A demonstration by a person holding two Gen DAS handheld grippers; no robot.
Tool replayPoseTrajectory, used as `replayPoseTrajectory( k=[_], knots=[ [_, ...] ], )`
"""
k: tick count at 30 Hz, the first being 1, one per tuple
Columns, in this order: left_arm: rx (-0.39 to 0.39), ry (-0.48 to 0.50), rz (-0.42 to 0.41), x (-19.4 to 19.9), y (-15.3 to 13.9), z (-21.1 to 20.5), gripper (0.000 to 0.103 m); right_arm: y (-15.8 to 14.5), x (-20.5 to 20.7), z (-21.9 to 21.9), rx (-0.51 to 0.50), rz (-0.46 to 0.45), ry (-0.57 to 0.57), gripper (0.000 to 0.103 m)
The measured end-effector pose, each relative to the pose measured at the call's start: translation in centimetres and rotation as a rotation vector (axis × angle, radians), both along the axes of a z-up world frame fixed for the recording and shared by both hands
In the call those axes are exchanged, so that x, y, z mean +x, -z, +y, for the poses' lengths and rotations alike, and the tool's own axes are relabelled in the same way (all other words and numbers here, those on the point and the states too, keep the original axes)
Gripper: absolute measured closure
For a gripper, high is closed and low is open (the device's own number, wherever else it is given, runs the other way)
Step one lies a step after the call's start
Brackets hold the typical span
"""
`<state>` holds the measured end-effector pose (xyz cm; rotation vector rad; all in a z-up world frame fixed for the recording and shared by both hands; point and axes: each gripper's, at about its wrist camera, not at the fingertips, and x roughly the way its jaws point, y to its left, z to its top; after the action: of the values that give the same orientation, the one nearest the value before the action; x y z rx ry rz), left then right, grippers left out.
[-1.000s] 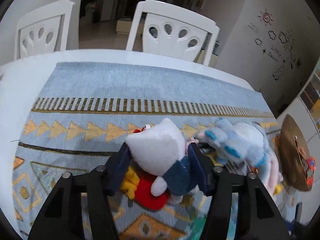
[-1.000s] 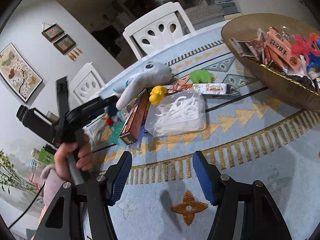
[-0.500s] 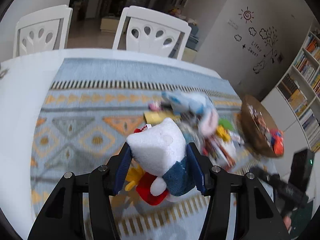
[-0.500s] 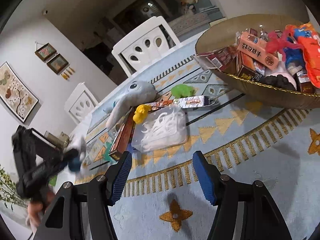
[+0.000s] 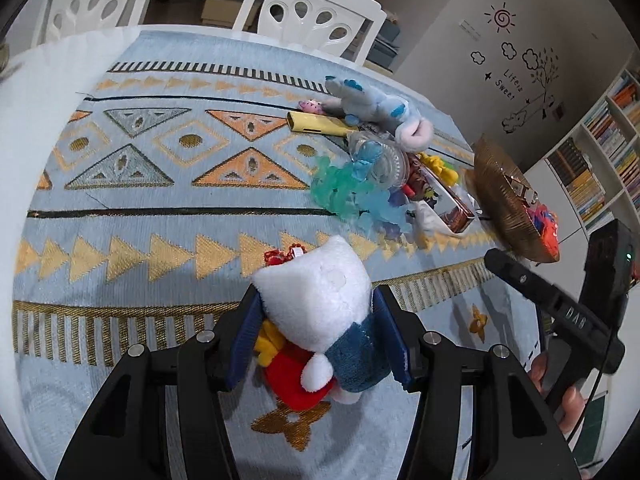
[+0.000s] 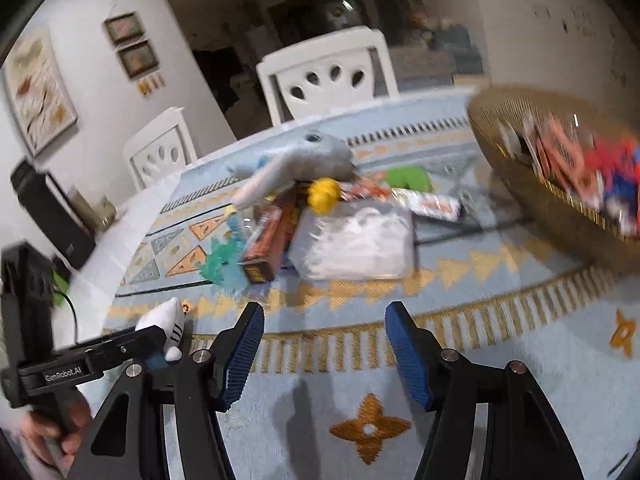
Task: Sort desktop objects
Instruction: 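Grasp the long orange snack stick with the right tool, then carry the plush figure and snack stick over the amber bowl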
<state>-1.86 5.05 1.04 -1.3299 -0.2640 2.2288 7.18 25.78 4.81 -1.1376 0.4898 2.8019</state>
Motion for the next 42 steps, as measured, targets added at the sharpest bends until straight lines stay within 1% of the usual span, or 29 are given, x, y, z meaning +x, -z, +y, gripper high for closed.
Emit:
replayPoseTrajectory(
  k=[5, 8, 10, 11, 12, 13, 14, 15, 17, 18, 19, 21, 23, 25, 28, 30, 35, 38, 40, 41, 42],
  knots=[
    [-0.058, -0.004, 0.061, 1.2, -0.2, 0.8, 0.049, -2.1, -2.0, -2.2, 0.101, 0.001, -0.012, 0.041],
    [-0.114, -0.004, 0.109, 1.9, -0.4, 1.7, 0.049, -2.8, -4.0, -3.8, 0.213, 0.004, -0.027, 0.041],
    [-0.126, 0.002, 0.12, 2.1, -0.5, 1.8, 0.049, -2.2, -5.8, -4.6, 0.291, -0.014, -0.028, 0.042],
    [-0.124, 0.003, 0.118, 2.1, -0.5, 1.7, 0.049, -1.7, -6.6, -4.8, 0.308, -0.026, -0.024, 0.045],
    [-0.119, -0.001, 0.112, 2.0, -0.5, 1.6, 0.049, -1.3, -7.4, -4.8, 0.318, -0.039, -0.022, 0.051],
    [-0.111, -0.005, 0.105, 1.9, -0.5, 1.5, 0.049, -0.8, -8.3, -4.7, 0.324, -0.055, -0.01, 0.051],
    [-0.103, -0.008, 0.098, 1.8, -0.4, 1.3, 0.049, -0.4, -8.8, -4.4, 0.319, -0.06, -0.003, 0.054],
    [-0.098, -0.01, 0.094, 1.8, -0.4, 1.2, 0.049, -0.1, -9.5, -4.1, 0.307, -0.068, -0.001, 0.063],
    [-0.09, -0.013, 0.087, 1.7, -0.3, 1.1, 0.049, 0.2, -9.9, -3.7, 0.282, -0.089, -0.015, 0.068],
    [-0.09, -0.013, 0.087, 1.8, -0.3, 1.2, 0.049, 0.3, -9.9, -3.6, 0.272, -0.093, -0.015, 0.077],
    [-0.093, -0.012, 0.089, 1.8, -0.3, 1.2, 0.049, 0.4, -9.7, -3.6, 0.264, -0.098, -0.021, 0.08],
    [-0.1, -0.011, 0.094, 1.8, -0.2, 1.4, 0.049, 0.1, -8.9, -3.4, 0.247, -0.093, -0.024, 0.083],
    [-0.103, -0.01, 0.098, 1.9, -0.2, 1.4, 0.049, -0.6, -7.2, -3.3, 0.219, -0.076, -0.032, 0.085],
    [-0.101, -0.01, 0.098, 1.9, -0.2, 1.4, 0.049, -1.6, -4.6, -3.3, 0.195, -0.053, -0.042, 0.086],
    [-0.096, -0.011, 0.095, 1.8, -0.2, 1.3, 0.049, -2.3, -0.5, -3.5, 0.209, -0.046, -0.069, 0.086],
    [-0.098, -0.011, 0.097, 1.8, -0.2, 1.3, 0.049, -1.9, 2.4, -3.5, 0.21, -0.071, -0.091, 0.086],
    [-0.107, -0.007, 0.104, 1.8, -0.2, 1.3, 0.048, 0.3, 7.5, -2.8, 0.188, -0.135, -0.12, 0.086],
    [-0.107, -0.006, 0.105, 1.8, -0.2, 1.4, 0.048, 1.8, 8.8, -2.2, 0.154, -0.158, -0.135, 0.086],
    [-0.104, -0.007, 0.105, 1.8, -0.2, 1.4, 0.048, 2.5, 8.6, -1.7, 0.137, -0.175, -0.134, 0.085],
    [-0.101, -0.008, 0.105, 1.8, -0.2, 1.3, 0.048, 2.8, 8.3, -1.4, 0.127, -0.188, -0.126, 0.085],
    [-0.1, -0.008, 0.105, 1.8, -0.2, 1.3, 0.048, 2.7, 8.0, -1.2, 0.112, -0.188, -0.118, 0.081]
  ],
)
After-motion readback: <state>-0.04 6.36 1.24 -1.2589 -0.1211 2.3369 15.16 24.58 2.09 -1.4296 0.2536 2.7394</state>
